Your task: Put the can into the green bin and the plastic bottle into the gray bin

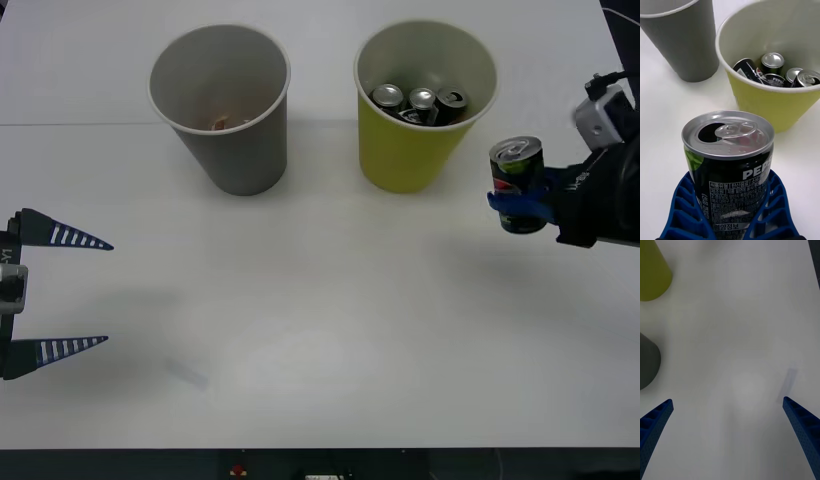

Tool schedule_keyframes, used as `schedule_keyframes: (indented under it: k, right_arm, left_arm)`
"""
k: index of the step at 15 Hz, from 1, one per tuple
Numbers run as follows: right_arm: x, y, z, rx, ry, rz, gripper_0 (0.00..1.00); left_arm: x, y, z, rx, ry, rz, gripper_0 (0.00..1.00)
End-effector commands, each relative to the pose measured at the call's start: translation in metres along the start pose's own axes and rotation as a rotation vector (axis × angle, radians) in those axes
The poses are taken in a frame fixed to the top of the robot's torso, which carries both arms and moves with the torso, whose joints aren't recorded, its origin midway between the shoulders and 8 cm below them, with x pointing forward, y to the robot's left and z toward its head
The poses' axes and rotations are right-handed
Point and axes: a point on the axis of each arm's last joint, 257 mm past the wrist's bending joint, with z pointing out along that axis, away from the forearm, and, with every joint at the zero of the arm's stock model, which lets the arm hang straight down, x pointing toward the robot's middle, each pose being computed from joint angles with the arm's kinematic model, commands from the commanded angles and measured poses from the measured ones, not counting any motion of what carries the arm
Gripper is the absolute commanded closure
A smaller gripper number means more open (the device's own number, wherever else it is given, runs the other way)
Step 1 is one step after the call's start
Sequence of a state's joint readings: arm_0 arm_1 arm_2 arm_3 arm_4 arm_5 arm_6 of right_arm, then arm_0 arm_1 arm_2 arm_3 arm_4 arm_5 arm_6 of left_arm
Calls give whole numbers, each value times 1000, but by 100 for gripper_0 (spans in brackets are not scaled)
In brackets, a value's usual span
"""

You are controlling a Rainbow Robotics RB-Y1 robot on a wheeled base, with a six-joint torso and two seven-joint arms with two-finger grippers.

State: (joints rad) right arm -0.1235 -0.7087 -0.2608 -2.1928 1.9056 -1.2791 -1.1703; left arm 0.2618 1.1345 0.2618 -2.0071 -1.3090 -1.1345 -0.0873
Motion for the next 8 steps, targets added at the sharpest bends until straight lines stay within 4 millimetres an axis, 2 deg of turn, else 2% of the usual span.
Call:
schedule_keyframes:
  k: [1,4,8]
  right_arm:
    - [-22,-7,-2,26,11,52,100]
    - [-44,-19,-2,80,43,41,100]
    - [-74,-36,14,80,44,25,100]
  left_arm:
    - [0,0,0,0,0,0,0]
    - [0,0,0,0,0,0,0]
    - [0,0,0,0,0,0,0]
